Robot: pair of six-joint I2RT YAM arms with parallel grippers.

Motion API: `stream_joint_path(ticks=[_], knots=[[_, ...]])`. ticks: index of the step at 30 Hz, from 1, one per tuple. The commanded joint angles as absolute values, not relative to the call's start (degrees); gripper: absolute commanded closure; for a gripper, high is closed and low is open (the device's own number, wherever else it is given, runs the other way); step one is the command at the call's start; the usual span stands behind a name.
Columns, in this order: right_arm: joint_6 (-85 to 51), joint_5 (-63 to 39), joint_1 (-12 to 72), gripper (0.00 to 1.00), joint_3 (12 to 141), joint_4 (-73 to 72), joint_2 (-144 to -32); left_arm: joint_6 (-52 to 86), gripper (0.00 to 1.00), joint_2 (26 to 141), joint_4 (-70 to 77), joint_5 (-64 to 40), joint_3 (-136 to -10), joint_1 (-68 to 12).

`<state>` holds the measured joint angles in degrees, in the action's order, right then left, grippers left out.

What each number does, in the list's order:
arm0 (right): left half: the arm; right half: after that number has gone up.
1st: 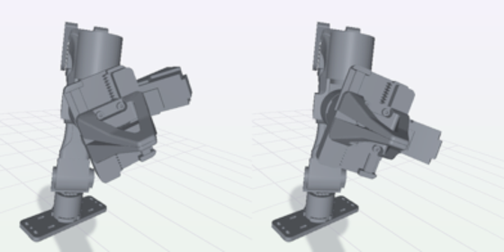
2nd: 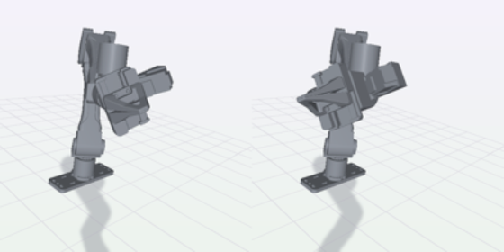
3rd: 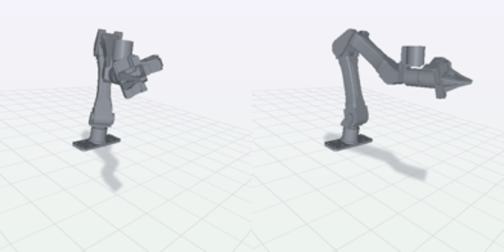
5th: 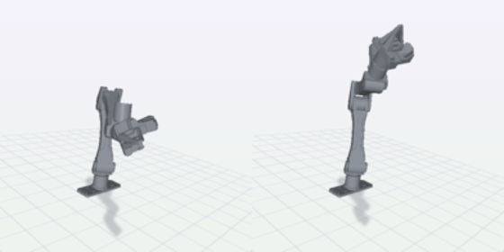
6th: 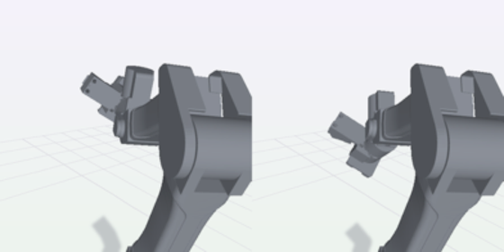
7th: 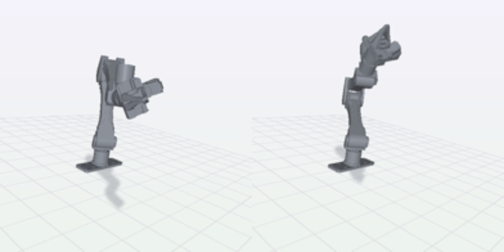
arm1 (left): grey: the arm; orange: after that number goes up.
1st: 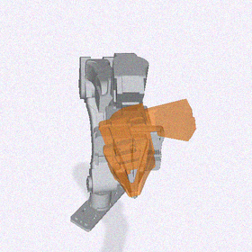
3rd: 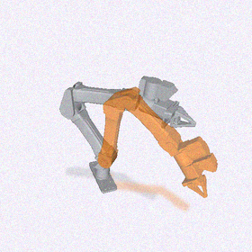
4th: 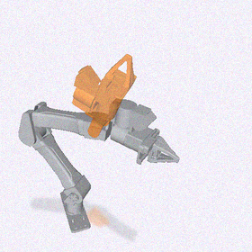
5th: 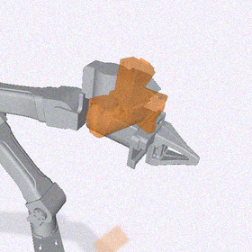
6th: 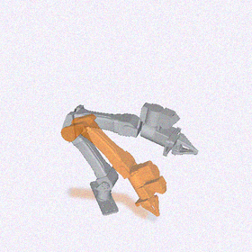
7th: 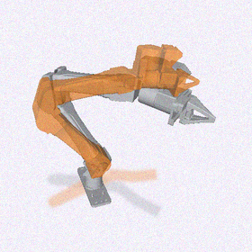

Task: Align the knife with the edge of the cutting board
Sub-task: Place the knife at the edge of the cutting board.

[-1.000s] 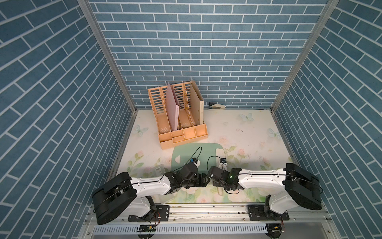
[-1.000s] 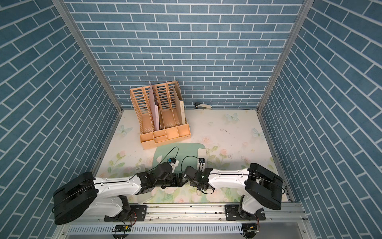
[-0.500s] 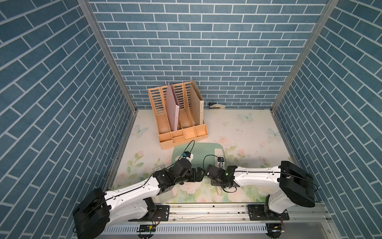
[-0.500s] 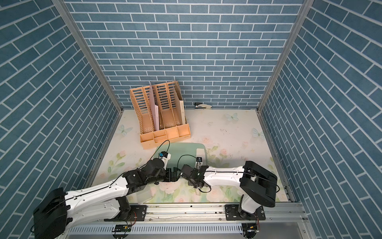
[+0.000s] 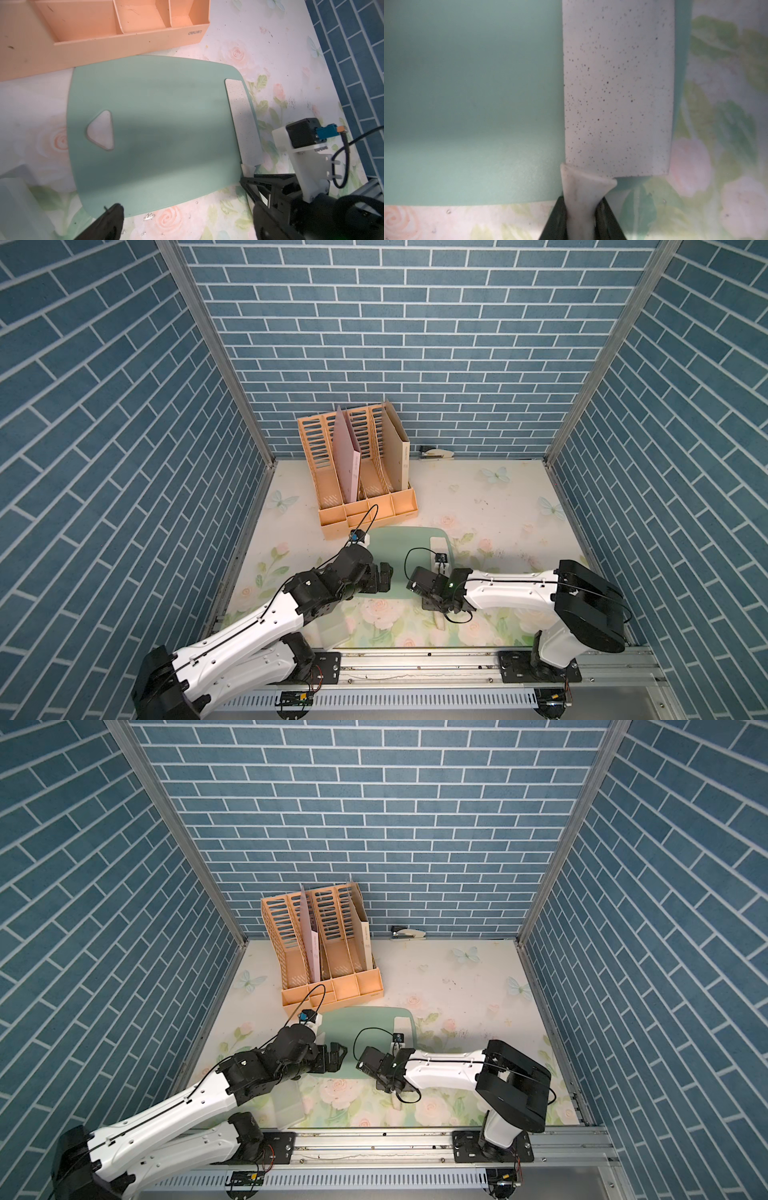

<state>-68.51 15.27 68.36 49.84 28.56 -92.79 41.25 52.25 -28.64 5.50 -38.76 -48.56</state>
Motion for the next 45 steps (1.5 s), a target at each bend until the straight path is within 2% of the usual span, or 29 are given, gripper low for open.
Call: stream_joint_path(ticks=[1, 8, 45], knots=[[-67.0, 15.3, 67.1, 1.0, 50.3, 31.2, -93.9, 40.2, 0.0, 52.2, -34.3, 7.6, -42.8, -48.3], [-66.6, 14.9, 66.5, 1.0, 50.4, 30.2, -94.0, 36.9, 0.0, 52.6, -41.2, 13.9, -48.4, -48.2], [-67.2, 14.9, 65.9, 1.0, 50.6, 33.5, -92.9, 37.0, 0.0, 50.4, -39.6, 13.7, -46.4, -47.8]])
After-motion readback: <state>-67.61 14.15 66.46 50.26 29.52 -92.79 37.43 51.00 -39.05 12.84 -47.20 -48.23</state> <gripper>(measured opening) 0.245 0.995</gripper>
